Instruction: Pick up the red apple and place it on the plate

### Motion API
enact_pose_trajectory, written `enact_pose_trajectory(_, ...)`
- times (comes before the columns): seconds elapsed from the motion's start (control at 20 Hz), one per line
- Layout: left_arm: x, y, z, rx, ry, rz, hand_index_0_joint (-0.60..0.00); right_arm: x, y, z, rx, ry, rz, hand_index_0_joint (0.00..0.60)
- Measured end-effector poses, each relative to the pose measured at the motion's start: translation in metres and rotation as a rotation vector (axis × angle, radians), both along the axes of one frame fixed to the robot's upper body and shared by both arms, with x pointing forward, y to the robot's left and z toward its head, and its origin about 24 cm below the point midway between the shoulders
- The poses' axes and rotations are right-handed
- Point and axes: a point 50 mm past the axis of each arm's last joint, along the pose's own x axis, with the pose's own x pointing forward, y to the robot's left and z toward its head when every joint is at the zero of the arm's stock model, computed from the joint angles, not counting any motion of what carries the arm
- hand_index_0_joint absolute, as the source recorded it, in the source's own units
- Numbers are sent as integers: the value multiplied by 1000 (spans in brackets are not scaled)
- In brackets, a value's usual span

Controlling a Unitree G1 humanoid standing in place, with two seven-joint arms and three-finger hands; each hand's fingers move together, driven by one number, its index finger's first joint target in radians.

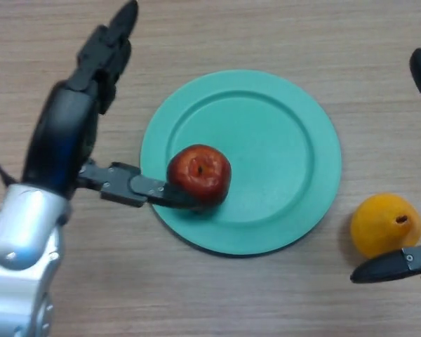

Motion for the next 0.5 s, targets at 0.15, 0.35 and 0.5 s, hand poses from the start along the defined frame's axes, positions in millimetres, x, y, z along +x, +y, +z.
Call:
enact_pose_trajectory(0.15,-22,11,13,-78,-11,-51,0,0,4,-4,-15,-6,15,0)
enact_pose_trajectory(0.35,-39,25,21,-132,14,-59,0,0,3,-1,-5,-2,37,0)
enact_pose_trajectory(0.5,-47,28,23,-103,9,-40,0,-1,2,-1,-10,12,47,0)
